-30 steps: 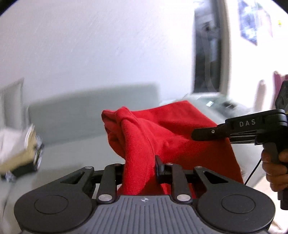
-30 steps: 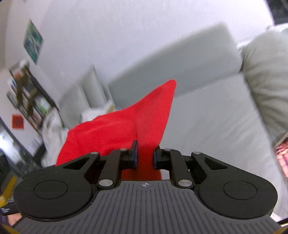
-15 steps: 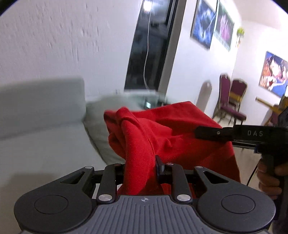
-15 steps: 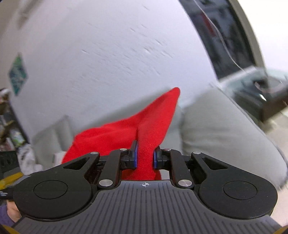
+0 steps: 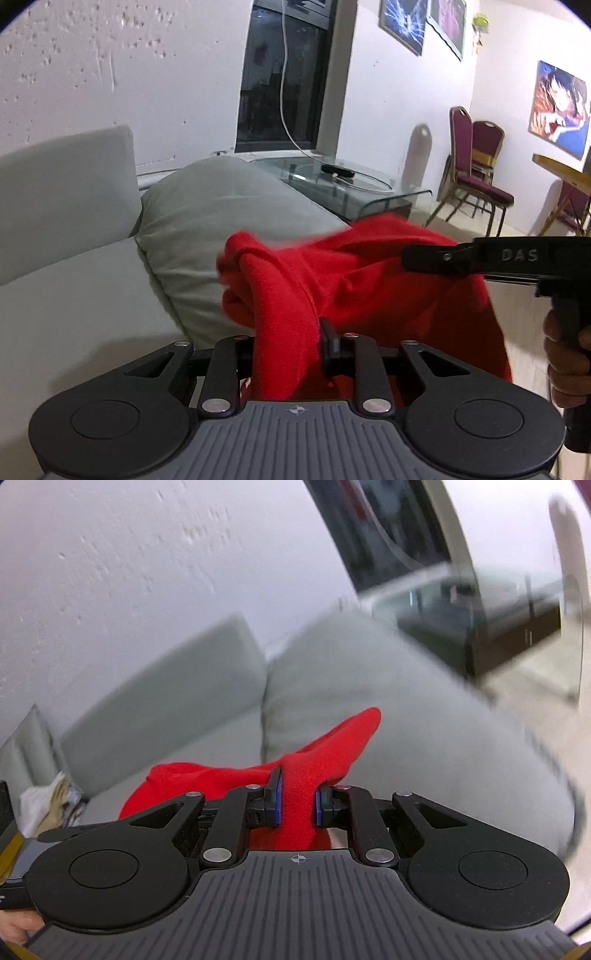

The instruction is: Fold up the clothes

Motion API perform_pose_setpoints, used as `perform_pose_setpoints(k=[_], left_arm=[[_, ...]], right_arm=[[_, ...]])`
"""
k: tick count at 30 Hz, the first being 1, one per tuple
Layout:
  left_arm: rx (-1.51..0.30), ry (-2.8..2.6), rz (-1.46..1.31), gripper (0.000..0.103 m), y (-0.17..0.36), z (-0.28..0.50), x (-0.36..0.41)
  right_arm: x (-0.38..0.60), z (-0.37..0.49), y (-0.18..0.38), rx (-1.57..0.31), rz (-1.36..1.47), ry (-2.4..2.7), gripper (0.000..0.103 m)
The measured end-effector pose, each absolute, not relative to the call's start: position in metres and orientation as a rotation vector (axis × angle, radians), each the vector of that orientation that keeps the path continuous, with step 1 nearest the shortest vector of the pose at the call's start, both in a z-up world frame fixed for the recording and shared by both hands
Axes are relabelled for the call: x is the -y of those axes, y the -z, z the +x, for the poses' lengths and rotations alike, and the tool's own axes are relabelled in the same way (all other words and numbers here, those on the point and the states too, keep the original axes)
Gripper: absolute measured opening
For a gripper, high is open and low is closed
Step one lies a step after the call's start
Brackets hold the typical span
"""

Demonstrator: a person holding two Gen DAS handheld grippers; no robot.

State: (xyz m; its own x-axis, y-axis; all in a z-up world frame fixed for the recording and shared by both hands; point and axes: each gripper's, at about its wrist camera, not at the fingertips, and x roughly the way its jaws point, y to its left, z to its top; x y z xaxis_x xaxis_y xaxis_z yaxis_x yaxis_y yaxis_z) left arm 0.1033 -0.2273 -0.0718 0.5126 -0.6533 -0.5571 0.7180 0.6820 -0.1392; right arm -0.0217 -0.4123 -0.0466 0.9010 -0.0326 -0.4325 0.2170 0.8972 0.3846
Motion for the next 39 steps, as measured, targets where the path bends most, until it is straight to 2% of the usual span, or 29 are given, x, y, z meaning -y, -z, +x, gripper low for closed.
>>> perform_pose_setpoints(k=[1,2,3,4,6,8,9,11,12,14,15,16,17,18,20,22,24,26,27,28,29,30,31,36,39], left_arm=[[-0.689,0.804,0.099,0.040,0.085,0.118,0.232],[-0.758,0.781,0.084,0.044,0.099,0.132,0.237],[-0.828,0.756,0.068,0.043,0.113,0.146,0.242],[-0.942,0.702,0.025,0.053,0.132,0.166,0.243],[-0.990,0.671,-0.134,0.061,0.139,0.179,0.229],[-0.981,0.666,-0.152,0.061,0.134,0.177,0.220],[-0.961,0.660,-0.125,0.062,0.130,0.177,0.217],[-0.916,0.648,-0.124,0.063,0.119,0.167,0.208],[-0.894,0.641,-0.124,0.059,0.113,0.162,0.204],[-0.836,0.664,-0.104,0.043,0.102,0.148,0.197],[-0.801,0.693,-0.085,0.021,0.097,0.139,0.195],[-0.765,0.722,-0.066,0.007,0.091,0.129,0.193],[-0.730,0.750,-0.046,0.007,0.086,0.120,0.191],[-0.735,0.760,0.019,0.007,0.087,0.116,0.199],[-0.745,0.779,0.149,0.007,0.088,0.107,0.213],[-0.841,0.690,0.324,0.008,0.110,0.111,0.233],[-0.844,0.666,0.327,0.009,0.119,0.118,0.237],[-0.870,0.646,0.301,0.012,0.111,0.124,0.239],[-0.863,0.633,0.308,0.018,0.103,0.119,0.236],[-0.855,0.621,0.315,0.020,0.095,0.113,0.234],[-0.848,0.608,0.322,0.020,0.087,0.108,0.232],[-0.841,0.595,0.329,0.025,0.079,0.102,0.230],[-0.835,0.578,0.334,0.035,0.068,0.091,0.227],[-0.877,0.490,0.189,0.047,0.016,0.048,0.201],[-0.857,0.461,0.155,0.069,-0.017,0.017,0.190]], right_arm=[[0.416,-0.015,0.049,-0.419,0.436,0.152,0.020],[0.421,-0.004,0.059,-0.445,0.446,0.189,0.024],[0.427,0.008,0.071,-0.483,0.459,0.231,0.041],[0.435,0.020,0.083,-0.554,0.480,0.285,0.052],[0.448,0.029,0.098,-0.642,0.535,0.334,0.048],[0.456,0.023,0.098,-0.622,0.564,0.308,0.052],[0.456,0.021,0.094,-0.626,0.540,0.305,0.060],[0.454,0.012,0.083,-0.627,0.456,0.324,0.063],[0.453,0.005,0.077,-0.611,0.424,0.329,0.063],[0.451,-0.007,0.066,-0.561,0.396,0.320,0.063],[0.447,-0.011,0.064,-0.556,0.391,0.302,0.058],[0.443,-0.016,0.062,-0.554,0.387,0.280,0.039],[0.434,-0.016,0.061,-0.568,0.375,0.244,0.028],[0.425,-0.015,0.063,-0.598,0.359,0.198,0.013],[0.408,-0.015,0.073,-0.664,0.330,0.134,0.011],[0.399,-0.009,0.087,-0.763,0.295,0.123,0.011],[0.394,-0.003,0.103,-0.857,0.263,0.137,0.008],[0.395,-0.004,0.105,-0.858,0.278,0.153,0.007],[0.394,-0.005,0.100,-0.857,0.284,0.157,0.011],[0.391,-0.009,0.090,-0.845,0.284,0.156,0.021],[0.388,-0.014,0.080,-0.830,0.284,0.153,0.025],[0.385,-0.019,0.069,-0.815,0.283,0.150,0.039],[0.380,-0.026,0.056,-0.803,0.280,0.141,0.051],[0.357,-0.059,-0.007,-0.781,0.272,0.120,0.070],[0.349,-0.077,-0.037,-0.802,0.275,0.117,0.075]])
